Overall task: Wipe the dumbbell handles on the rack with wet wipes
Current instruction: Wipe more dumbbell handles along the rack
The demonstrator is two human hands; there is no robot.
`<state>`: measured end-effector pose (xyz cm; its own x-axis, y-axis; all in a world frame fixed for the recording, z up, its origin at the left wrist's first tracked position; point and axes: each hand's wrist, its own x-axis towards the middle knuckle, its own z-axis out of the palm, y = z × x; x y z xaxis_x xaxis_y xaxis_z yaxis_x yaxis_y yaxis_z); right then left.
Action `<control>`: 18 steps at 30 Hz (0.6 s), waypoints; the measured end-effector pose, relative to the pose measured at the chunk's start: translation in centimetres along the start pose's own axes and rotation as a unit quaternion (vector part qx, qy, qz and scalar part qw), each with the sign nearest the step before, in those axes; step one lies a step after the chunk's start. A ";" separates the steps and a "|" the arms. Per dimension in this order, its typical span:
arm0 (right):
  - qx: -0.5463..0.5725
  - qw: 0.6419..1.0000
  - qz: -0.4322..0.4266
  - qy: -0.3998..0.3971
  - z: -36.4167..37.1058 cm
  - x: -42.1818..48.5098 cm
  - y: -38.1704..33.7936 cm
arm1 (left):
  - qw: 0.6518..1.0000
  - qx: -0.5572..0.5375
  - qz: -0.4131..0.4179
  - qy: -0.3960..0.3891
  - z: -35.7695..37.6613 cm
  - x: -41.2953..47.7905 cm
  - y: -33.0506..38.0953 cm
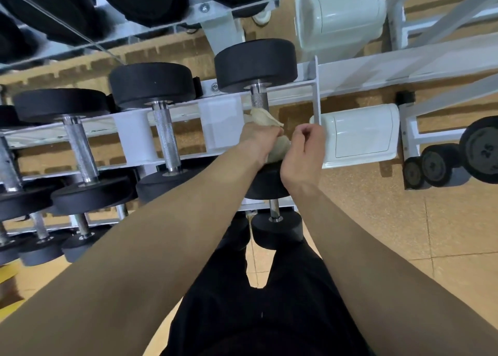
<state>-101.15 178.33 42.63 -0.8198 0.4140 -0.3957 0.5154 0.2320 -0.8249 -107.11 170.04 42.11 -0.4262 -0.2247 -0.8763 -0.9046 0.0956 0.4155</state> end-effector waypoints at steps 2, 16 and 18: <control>-0.003 1.000 0.009 0.004 0.0 0.1 0.1 | 1.000 -0.008 -0.016 0.020 0.5 0.3 1.2; -0.049 0.999 -0.019 0.003 0.2 0.0 0.4 | 0.953 -0.188 -0.046 -0.231 -2.8 2.3 1.0; -0.057 0.998 -0.016 -0.001 0.1 0.0 0.2 | 0.962 -0.127 -0.058 -0.234 -2.8 1.8 0.1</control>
<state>-101.09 178.28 42.39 -0.8364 0.4030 -0.3716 0.5146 0.3436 -0.7856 -107.94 166.92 41.21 -0.3339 0.2473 -0.9096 -0.9401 -0.1573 0.3024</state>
